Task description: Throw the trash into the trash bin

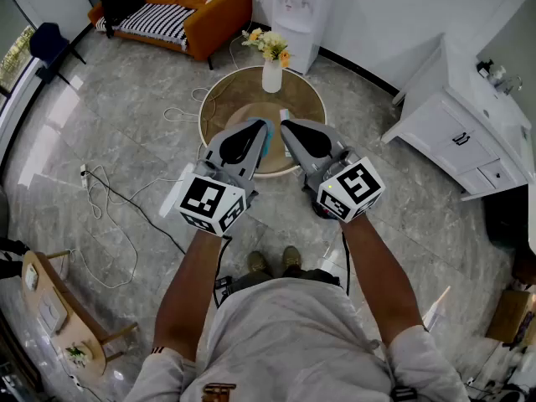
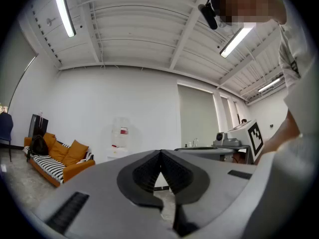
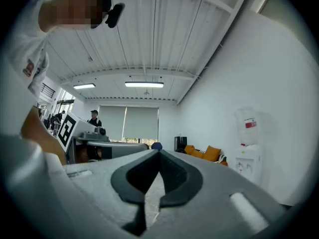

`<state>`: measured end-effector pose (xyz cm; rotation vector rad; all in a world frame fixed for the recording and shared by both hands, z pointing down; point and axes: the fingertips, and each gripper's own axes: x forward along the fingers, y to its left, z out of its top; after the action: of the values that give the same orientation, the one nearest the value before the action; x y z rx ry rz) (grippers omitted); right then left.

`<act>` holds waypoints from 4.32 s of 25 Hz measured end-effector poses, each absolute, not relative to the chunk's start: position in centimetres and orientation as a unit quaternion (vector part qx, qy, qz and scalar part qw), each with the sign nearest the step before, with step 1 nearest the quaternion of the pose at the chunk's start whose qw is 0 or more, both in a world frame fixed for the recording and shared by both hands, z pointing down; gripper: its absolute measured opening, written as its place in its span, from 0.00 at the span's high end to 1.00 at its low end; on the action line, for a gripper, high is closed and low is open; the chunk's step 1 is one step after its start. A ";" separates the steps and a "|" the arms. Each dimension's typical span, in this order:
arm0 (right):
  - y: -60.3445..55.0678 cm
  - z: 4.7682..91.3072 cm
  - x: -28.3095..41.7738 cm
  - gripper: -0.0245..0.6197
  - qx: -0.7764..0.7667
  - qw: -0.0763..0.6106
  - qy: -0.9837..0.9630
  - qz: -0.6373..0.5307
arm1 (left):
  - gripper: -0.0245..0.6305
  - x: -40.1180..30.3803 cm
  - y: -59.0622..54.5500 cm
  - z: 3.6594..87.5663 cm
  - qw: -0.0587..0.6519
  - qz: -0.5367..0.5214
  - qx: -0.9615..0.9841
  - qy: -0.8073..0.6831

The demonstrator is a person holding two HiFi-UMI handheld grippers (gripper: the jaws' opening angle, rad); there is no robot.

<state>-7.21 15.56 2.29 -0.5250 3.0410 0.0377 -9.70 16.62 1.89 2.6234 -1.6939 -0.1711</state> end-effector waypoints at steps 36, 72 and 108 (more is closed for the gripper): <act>8.0 14.7 -14.3 0.96 -0.176 -0.057 0.982 0.038 | 0.96 -17.7 8.7 14.0 0.027 -0.024 0.824 -0.565; -0.7 38.6 -20.9 0.96 -0.172 -0.176 0.969 -0.037 | 0.96 -25.0 0.6 36.6 0.127 0.039 0.803 -0.581; -2.5 60.9 -23.2 0.25 -0.162 -0.404 0.890 -0.136 | 0.96 -27.7 -0.8 47.1 0.174 0.075 0.814 -0.549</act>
<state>-23.19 -2.50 60.88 -0.7021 3.8665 -0.5909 -27.72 -0.82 47.07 2.3074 -1.5561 0.2124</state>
